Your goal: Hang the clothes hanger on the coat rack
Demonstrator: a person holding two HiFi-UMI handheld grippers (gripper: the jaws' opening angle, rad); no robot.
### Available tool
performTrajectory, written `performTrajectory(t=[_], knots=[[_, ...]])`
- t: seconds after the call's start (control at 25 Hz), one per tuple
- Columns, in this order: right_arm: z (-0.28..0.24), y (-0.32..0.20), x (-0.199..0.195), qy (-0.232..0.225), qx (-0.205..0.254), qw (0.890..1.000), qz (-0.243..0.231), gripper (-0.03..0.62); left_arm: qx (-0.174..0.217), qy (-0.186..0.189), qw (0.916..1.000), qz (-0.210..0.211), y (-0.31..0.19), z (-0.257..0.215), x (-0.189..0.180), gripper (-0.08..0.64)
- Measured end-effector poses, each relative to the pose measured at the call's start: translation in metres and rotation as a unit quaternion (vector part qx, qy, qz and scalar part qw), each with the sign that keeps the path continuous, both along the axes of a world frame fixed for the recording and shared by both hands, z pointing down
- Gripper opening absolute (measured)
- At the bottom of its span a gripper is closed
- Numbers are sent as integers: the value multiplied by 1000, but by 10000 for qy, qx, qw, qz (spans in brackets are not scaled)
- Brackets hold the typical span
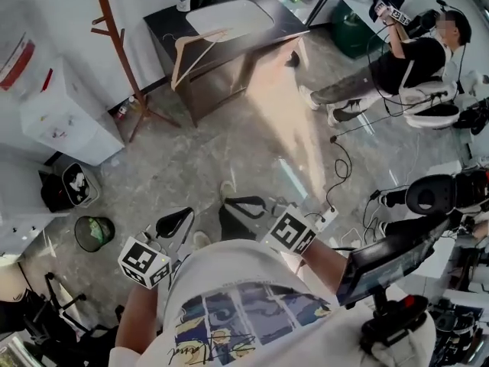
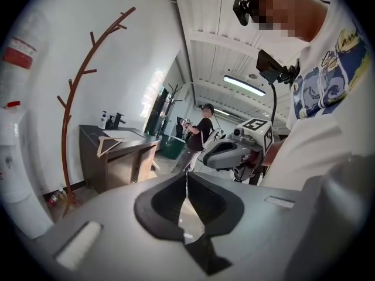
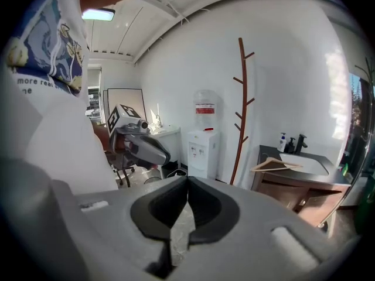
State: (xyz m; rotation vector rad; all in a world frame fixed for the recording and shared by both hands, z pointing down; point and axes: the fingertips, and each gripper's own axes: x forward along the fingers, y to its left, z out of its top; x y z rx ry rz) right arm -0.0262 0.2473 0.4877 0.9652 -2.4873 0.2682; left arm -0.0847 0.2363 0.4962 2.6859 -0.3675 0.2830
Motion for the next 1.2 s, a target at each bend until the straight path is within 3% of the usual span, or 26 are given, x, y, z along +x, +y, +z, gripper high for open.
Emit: performTrajectory(t=[0.32, 0.68, 1.0, 1.2], knots=[[2, -87, 74, -193, 111, 9997, -47, 75, -547, 141, 9968, -562, -102, 11, 52, 37], [8, -165, 159, -128, 181, 9997, -117, 112, -951, -306, 9857, -1354, -226, 50, 85, 107], [18, -212, 170, -95, 3, 9998, 170, 123, -1608, -288, 9733, -1611, -329, 109, 80, 173], [19, -241, 169, -43, -162, 9976, 675, 123, -2174, -174, 9649, -1465, -389, 155, 78, 215]])
